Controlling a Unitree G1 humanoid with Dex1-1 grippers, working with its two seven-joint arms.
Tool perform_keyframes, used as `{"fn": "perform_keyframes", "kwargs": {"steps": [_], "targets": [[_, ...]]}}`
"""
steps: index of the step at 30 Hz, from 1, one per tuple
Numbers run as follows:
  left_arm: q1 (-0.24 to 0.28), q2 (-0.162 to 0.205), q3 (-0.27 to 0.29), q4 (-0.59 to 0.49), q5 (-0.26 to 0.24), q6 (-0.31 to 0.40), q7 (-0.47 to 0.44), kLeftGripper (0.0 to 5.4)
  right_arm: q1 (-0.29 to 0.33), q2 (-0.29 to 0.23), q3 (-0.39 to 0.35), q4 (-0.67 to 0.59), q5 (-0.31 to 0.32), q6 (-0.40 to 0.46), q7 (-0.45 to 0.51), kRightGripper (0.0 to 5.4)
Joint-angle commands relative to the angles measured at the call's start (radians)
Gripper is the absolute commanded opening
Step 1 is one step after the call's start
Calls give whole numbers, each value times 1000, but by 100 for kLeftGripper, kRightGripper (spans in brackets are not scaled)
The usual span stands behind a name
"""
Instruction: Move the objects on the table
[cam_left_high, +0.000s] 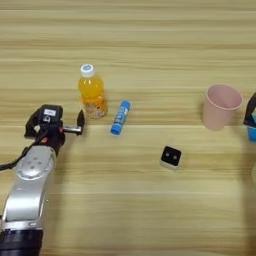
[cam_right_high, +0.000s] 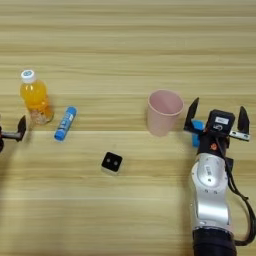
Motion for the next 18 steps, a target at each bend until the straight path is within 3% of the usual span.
{"fn": "perform_keyframes", "kwargs": {"steps": [1, 5, 6, 11, 18], "targets": [[-15, 7, 6, 21, 13, 15, 15, 538, -18, -3, 0, 13, -5, -6, -2, 540], [-23, 5, 21, 35, 10, 8, 33, 538, -19, -3, 0, 16, -5, -7, -2, 540], [-33, -8, 37, 43, -14, 1, 35, 538, -20, -3, 0, 17, -5, -7, -2, 540], [-88, -42, 55, 121, -49, -121, 43, 538, -23, -7, -2, 25, -3, -12, 1, 540], [-165, -69, 83, 309, -54, -304, 86, 538, -17, -13, -7, 20, 2, -12, 6, 540]]}}
